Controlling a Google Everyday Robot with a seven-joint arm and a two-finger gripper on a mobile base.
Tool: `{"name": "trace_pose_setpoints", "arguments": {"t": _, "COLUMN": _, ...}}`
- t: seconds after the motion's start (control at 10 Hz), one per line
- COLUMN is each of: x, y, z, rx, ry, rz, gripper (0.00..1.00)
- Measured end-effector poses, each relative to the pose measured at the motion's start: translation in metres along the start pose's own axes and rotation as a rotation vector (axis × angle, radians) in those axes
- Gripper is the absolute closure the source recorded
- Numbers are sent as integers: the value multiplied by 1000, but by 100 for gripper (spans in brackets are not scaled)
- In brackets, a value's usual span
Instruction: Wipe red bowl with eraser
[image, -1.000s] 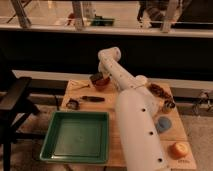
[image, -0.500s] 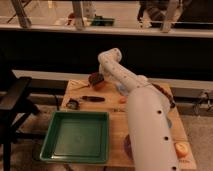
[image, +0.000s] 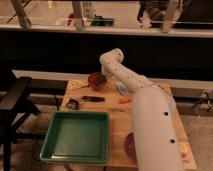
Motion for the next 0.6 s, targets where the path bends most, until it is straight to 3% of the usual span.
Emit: {"name": "trace_pose_setpoints", "arguments": {"t": 0.6, "x": 23, "y": -23, "z": 15, "rx": -8, "ry": 18, "rz": 24, "gripper": 98}}
